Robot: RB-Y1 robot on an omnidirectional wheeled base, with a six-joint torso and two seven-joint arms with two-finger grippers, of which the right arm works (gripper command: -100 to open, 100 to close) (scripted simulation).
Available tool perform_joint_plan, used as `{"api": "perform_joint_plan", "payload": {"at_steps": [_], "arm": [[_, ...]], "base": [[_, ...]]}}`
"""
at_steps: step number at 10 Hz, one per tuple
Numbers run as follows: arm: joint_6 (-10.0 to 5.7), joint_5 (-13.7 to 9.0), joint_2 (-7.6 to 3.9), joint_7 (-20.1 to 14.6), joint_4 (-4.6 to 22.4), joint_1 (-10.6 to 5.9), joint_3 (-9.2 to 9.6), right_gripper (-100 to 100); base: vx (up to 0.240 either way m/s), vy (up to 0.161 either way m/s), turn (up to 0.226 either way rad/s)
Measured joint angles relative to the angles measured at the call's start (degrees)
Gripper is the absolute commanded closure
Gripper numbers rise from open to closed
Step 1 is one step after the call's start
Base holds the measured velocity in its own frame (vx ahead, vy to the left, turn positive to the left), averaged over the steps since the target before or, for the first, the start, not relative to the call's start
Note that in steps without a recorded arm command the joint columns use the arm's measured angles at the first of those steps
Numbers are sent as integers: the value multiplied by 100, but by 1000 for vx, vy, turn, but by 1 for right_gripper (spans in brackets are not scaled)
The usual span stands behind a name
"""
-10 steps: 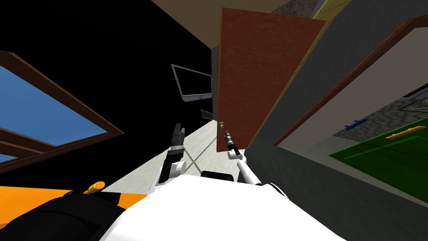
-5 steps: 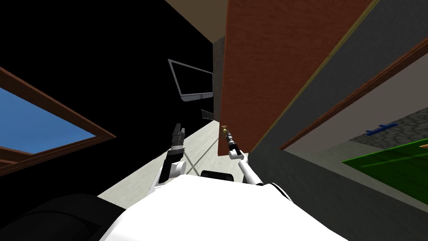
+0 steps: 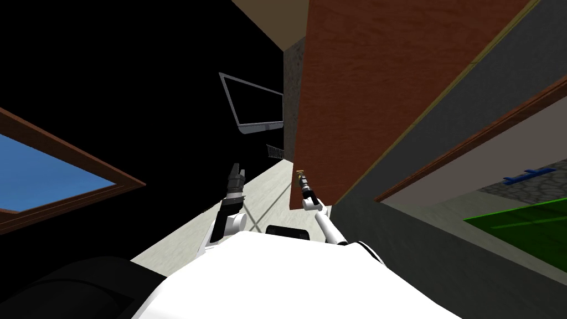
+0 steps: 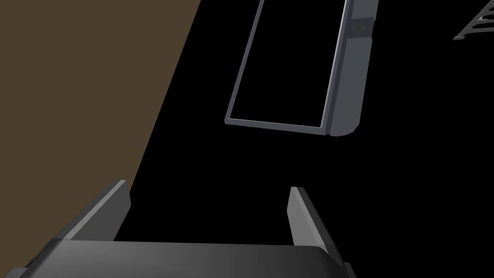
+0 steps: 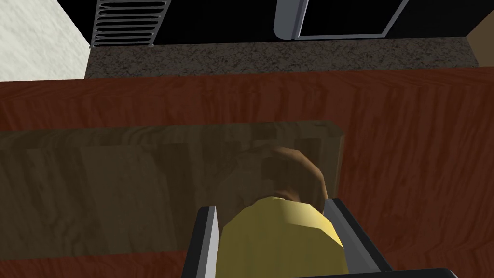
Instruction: Push the door open
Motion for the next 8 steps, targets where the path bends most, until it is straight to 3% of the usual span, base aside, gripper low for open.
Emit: {"api": "perform_joint_plan", "payload": {"at_steps": [3, 8], "arm": [[23, 4, 1, 5, 29, 39, 12, 100], [28, -58, -88, 32, 142, -9, -164, 100]], "base": [[-16, -3, -4], [126, 119, -62]]}}
